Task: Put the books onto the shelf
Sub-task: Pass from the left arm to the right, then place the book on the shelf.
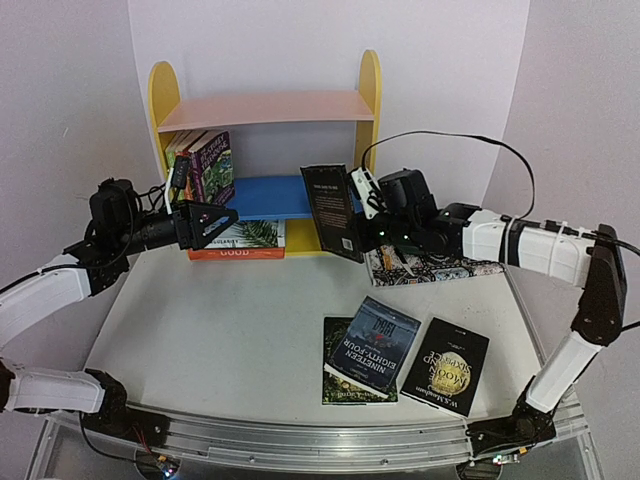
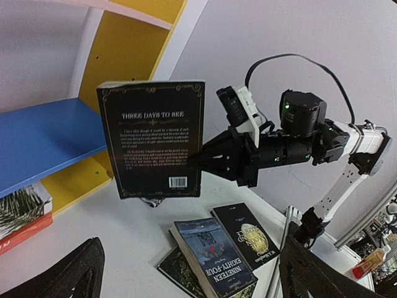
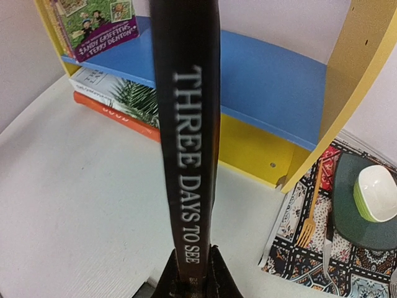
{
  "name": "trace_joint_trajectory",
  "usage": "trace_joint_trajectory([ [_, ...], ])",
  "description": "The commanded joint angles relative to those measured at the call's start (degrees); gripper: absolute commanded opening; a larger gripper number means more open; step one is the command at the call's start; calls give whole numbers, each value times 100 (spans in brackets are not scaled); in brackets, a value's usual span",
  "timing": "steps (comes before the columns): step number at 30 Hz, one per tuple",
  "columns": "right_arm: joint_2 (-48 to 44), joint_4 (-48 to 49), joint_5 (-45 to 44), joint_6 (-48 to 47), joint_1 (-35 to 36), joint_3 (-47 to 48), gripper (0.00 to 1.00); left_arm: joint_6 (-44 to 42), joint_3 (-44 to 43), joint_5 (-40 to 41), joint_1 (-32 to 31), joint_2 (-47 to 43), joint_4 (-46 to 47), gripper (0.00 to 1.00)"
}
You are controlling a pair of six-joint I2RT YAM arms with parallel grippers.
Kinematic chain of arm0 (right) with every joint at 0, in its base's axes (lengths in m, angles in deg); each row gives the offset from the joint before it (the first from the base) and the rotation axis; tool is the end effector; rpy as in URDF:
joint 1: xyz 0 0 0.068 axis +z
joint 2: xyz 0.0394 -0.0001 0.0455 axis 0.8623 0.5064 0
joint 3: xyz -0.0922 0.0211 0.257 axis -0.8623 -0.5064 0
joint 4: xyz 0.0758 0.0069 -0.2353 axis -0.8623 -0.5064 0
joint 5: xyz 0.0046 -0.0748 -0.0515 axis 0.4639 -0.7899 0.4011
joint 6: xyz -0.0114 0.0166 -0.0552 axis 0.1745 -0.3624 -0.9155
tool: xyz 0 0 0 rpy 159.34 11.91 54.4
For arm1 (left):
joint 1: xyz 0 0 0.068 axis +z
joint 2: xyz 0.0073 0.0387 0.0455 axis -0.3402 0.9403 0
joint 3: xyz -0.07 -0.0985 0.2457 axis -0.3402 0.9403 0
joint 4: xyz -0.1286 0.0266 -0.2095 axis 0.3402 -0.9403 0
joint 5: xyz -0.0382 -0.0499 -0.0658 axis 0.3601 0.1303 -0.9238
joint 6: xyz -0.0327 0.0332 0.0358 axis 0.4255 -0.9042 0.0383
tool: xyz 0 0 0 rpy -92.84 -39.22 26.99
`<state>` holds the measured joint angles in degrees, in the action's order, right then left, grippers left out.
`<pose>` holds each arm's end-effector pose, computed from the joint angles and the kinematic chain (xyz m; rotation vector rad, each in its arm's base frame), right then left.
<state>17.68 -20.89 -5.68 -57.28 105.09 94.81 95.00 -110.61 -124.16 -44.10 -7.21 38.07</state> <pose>0.2753 0.2723 0.3369 -0.5047 1.7040 0.5420 0.2029 -0.1213 0.3407 0.6069 1.6123 -1.1605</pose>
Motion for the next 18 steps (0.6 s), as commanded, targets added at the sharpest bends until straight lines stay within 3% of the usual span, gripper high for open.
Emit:
trace_joint_trajectory([
  [1, 193, 1335, -752, -269, 14, 745, 0, -356, 31, 307, 1, -204, -205, 99],
  [11, 1040, 1730, -1219, -480, -66, 1683, 0, -531, 166, 464, 0, -457, -395, 100],
  [18, 1745, 2663, -1695, -741, -159, 1965, 0, -563, 220, 514, 4, -492, -469, 100],
])
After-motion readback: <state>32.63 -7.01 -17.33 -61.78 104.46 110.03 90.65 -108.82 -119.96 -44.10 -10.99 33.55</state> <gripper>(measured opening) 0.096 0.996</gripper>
